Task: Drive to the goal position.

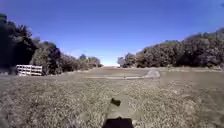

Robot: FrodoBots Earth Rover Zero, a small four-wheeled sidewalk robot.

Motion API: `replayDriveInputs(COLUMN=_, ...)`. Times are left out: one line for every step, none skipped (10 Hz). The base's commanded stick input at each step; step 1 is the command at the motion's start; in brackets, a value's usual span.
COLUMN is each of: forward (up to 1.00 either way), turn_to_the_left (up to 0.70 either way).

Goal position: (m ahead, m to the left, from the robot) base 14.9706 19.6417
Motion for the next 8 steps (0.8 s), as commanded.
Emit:
replayDriveInputs(forward=1.00, turn_to_the_left=0.00)
replayDriveInputs(forward=1.00, turn_to_the_left=0.00)
replayDriveInputs(forward=1.00, turn_to_the_left=0.00)
replayDriveInputs(forward=1.00, turn_to_the_left=0.00)
replayDriveInputs(forward=1.00, turn_to_the_left=0.00)
replayDriveInputs(forward=1.00, turn_to_the_left=0.00)
replayDriveInputs(forward=1.00, turn_to_the_left=0.00)
replayDriveInputs(forward=1.00, turn_to_the_left=0.00)
